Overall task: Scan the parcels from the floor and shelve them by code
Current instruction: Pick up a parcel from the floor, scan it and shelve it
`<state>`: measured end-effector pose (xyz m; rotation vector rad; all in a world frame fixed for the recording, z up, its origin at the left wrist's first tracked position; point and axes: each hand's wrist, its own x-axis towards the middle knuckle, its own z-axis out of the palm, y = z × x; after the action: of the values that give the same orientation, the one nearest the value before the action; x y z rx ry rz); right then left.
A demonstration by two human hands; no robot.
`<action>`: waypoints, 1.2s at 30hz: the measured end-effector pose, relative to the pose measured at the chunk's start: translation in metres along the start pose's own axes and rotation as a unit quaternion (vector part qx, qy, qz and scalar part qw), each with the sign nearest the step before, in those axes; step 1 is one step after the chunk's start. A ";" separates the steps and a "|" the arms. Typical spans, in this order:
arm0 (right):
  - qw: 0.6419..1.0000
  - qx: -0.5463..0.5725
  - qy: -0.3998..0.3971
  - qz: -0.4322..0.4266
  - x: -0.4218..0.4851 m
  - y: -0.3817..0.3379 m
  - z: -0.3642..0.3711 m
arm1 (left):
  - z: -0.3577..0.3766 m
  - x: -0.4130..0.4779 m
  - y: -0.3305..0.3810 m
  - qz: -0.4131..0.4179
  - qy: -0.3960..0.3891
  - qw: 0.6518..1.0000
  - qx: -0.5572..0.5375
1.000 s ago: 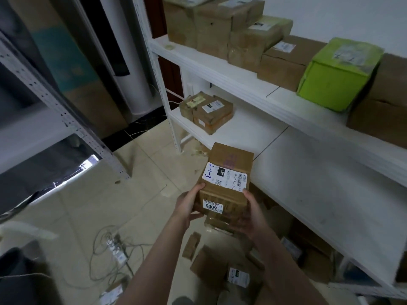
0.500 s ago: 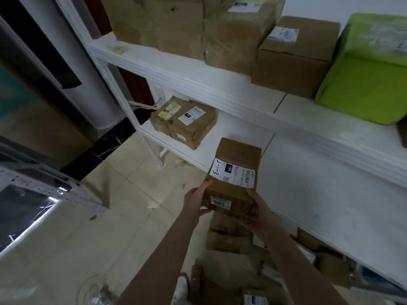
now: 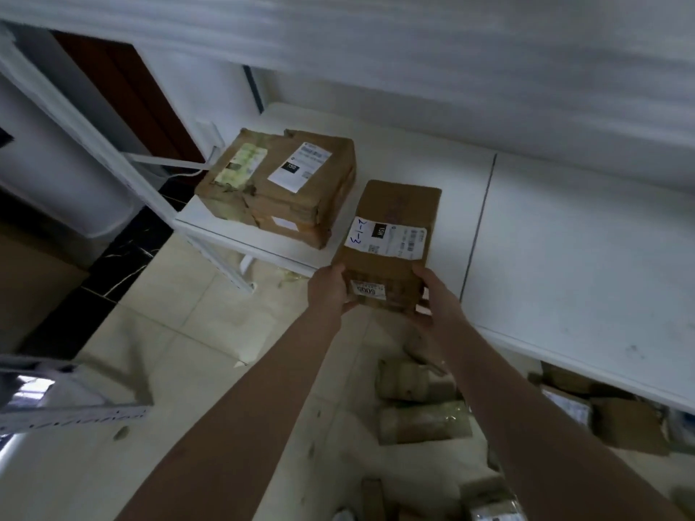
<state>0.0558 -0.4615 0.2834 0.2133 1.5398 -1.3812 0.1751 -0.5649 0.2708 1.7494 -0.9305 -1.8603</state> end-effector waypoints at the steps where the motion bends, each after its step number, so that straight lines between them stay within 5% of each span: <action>1: 1.000 0.000 0.014 -0.010 0.015 0.007 0.004 | 0.000 0.013 -0.002 0.010 0.005 1.000 0.018; 7: 0.995 -0.045 0.039 -0.085 0.058 0.016 0.028 | -0.001 0.061 -0.014 0.066 0.032 0.997 0.035; 18: 0.984 -0.080 0.048 -0.150 0.065 0.021 0.026 | 0.010 0.062 -0.004 0.084 -0.035 0.995 -0.050; 25: 0.986 0.069 0.095 -0.120 0.043 0.055 -0.038 | 0.016 0.042 -0.037 0.064 -0.046 0.995 0.057; 36: 0.969 0.077 0.218 -0.087 0.023 0.133 -0.177 | 0.030 0.001 -0.163 -0.012 -0.087 0.951 0.297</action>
<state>0.0405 -0.2829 0.1507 0.5166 1.8428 -1.6740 0.1685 -0.4478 0.1537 1.9352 -1.6854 -1.8950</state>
